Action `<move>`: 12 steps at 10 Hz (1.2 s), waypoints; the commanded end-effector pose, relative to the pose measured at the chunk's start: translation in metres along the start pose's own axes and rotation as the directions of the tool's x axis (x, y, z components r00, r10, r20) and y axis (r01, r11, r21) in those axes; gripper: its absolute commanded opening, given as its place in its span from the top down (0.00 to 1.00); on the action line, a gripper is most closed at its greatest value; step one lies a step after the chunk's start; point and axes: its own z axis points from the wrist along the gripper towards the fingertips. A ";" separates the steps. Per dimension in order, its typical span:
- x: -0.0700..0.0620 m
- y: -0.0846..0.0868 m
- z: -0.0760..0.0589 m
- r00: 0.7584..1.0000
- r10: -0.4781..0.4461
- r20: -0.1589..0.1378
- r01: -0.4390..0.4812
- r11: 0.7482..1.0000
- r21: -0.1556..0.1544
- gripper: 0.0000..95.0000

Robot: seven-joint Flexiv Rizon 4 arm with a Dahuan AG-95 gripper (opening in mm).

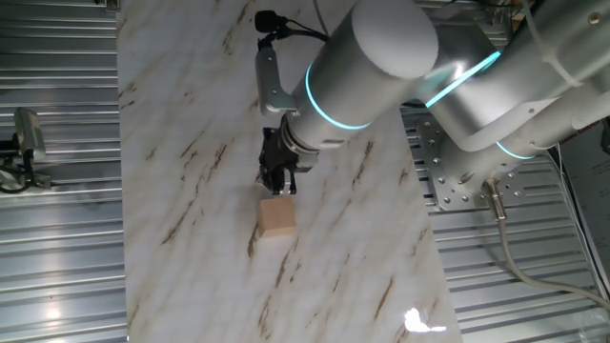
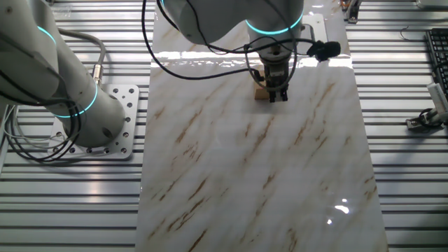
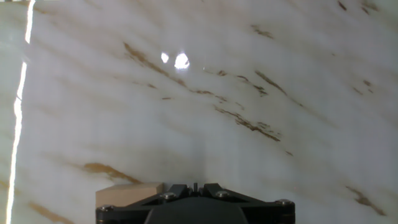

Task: Approach and touch the side of the small block

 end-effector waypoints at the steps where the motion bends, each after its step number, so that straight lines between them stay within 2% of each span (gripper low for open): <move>1: 0.000 -0.003 0.001 0.997 0.043 -0.061 -0.040 0.998 0.051 1.00; 4: 0.000 -0.003 0.000 0.997 0.024 -0.080 -0.021 0.999 0.037 1.00; 9: 0.000 -0.003 0.000 0.991 -0.021 -0.130 0.023 1.000 0.010 1.00; 10: 0.000 -0.003 0.000 0.984 -0.029 -0.174 0.028 1.000 -0.005 1.00; 11: 0.000 -0.003 0.000 0.971 -0.022 -0.237 0.019 1.000 -0.015 1.00; 12: 0.000 -0.003 0.000 0.966 -0.008 -0.258 0.006 1.000 -0.012 1.00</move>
